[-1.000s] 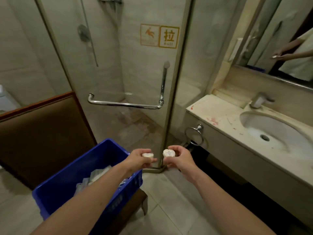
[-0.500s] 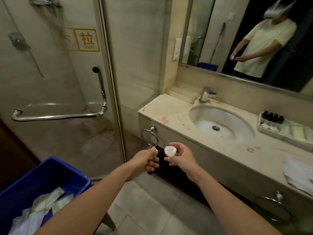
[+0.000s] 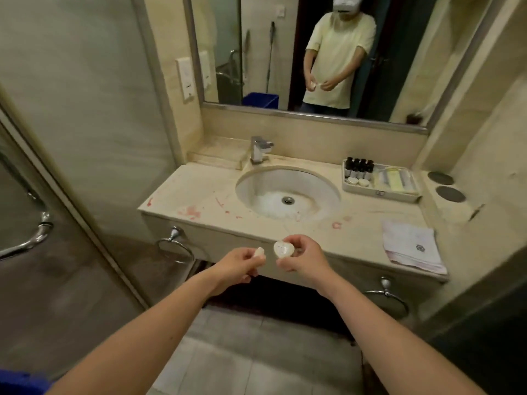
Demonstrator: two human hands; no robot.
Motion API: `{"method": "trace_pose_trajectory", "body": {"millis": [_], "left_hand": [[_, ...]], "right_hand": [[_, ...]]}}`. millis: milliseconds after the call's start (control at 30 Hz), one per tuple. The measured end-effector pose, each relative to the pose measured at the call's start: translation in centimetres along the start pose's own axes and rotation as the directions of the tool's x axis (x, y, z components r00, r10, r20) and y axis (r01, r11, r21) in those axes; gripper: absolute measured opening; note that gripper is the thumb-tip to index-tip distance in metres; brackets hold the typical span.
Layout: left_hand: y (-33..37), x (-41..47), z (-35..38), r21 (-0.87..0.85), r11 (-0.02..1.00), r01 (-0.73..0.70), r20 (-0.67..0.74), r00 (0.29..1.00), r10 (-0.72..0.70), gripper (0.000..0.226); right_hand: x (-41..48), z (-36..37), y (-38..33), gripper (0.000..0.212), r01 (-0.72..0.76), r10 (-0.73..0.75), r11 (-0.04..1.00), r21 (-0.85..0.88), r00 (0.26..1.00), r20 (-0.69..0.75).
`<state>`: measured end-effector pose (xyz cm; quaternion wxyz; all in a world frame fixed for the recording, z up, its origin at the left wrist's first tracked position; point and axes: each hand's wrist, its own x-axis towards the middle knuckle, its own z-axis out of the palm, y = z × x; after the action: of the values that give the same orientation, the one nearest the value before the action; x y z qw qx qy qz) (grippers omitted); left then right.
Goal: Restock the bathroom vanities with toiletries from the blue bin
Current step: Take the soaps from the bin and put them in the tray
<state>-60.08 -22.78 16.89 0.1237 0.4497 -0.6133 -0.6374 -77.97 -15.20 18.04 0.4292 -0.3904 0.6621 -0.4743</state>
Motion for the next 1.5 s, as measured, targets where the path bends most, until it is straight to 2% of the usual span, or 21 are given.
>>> {"method": "trace_pose_trajectory", "body": {"millis": [100, 267, 367, 600, 900, 1100, 1233, 1500], "left_hand": [[1.4, 2.2, 1.0, 0.071, 0.996, -0.061, 0.023, 0.998, 0.06, 0.027], [4.1, 7.0, 3.0, 0.087, 0.99, -0.115, 0.09, 0.99, 0.107, 0.048], [5.8, 10.4, 3.8, 0.103, 0.983, -0.154, 0.143, 0.98, 0.139, 0.051], [11.1, 19.2, 4.9, 0.191, 0.947, -0.259, 0.283, 0.938, 0.2, 0.05], [16.1, 28.5, 4.4, 0.393, 0.759, -0.519, 0.361, 0.846, 0.392, 0.032], [17.8, 33.6, 5.3, 0.382, 0.77, -0.511, 0.393, 0.844, 0.365, 0.047], [18.8, 36.8, 6.7, 0.365, 0.802, -0.473, 0.374, 0.863, 0.339, 0.049], [20.7, 43.9, 10.5, 0.414, 0.82, -0.396, 0.306, 0.908, 0.284, 0.047]], "right_hand": [[0.6, -2.3, 0.3, 0.043, 0.022, -0.023, 0.999, -0.038, 0.999, -0.04], [2.6, -5.8, 1.1, 0.042, 0.018, -0.035, 0.994, -0.112, 0.988, -0.153], [4.4, -7.6, 1.3, 0.044, -0.004, -0.019, 0.995, -0.104, 0.974, -0.225], [10.0, -11.7, 0.1, 0.047, -0.073, 0.035, 0.993, -0.095, 0.937, -0.347], [16.7, -14.9, -1.6, 0.043, -0.111, 0.025, 0.984, -0.139, 0.86, -0.51], [20.0, -17.2, -2.2, 0.039, -0.131, 0.062, 0.988, -0.085, 0.831, -0.553], [22.5, -19.8, -2.0, 0.039, -0.153, 0.073, 0.984, -0.091, 0.811, -0.581], [29.6, -27.0, -0.6, 0.041, -0.235, 0.128, 0.961, -0.145, 0.845, -0.519]]}}
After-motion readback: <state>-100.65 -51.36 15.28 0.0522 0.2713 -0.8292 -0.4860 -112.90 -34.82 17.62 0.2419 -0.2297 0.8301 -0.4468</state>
